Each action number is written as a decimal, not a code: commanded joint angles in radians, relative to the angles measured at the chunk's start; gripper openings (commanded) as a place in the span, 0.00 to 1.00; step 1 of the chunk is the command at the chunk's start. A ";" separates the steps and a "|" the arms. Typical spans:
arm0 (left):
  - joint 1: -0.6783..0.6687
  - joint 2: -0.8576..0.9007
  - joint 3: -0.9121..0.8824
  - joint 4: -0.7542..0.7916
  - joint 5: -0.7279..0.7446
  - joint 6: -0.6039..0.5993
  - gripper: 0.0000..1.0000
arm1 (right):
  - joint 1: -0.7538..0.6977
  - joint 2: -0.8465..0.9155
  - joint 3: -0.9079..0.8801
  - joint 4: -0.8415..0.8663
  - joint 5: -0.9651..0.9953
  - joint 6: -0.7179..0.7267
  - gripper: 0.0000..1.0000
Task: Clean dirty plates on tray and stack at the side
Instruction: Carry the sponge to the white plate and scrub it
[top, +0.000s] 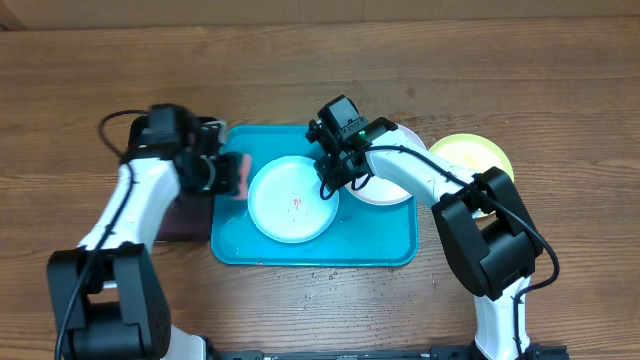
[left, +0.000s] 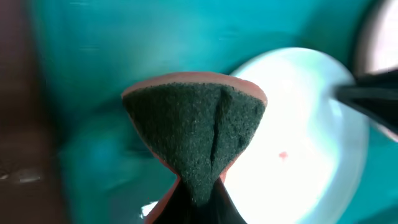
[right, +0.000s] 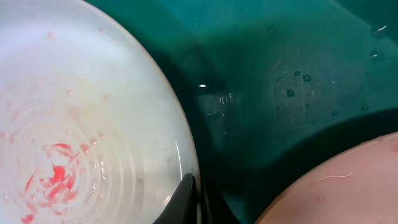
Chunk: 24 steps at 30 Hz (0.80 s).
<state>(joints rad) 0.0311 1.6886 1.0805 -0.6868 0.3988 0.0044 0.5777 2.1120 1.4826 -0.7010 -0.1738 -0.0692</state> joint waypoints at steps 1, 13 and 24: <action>-0.079 -0.021 0.034 0.016 0.093 -0.090 0.04 | 0.006 -0.020 -0.006 -0.010 -0.023 -0.006 0.04; -0.348 -0.019 0.030 0.049 -0.080 -0.580 0.05 | 0.005 -0.021 -0.006 -0.016 -0.022 -0.005 0.04; -0.482 0.045 -0.017 0.132 -0.295 -0.750 0.04 | 0.005 -0.020 -0.006 -0.023 -0.022 -0.006 0.04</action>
<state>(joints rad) -0.4210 1.6932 1.0824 -0.5724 0.1921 -0.6811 0.5777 2.1120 1.4826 -0.7177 -0.2035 -0.0704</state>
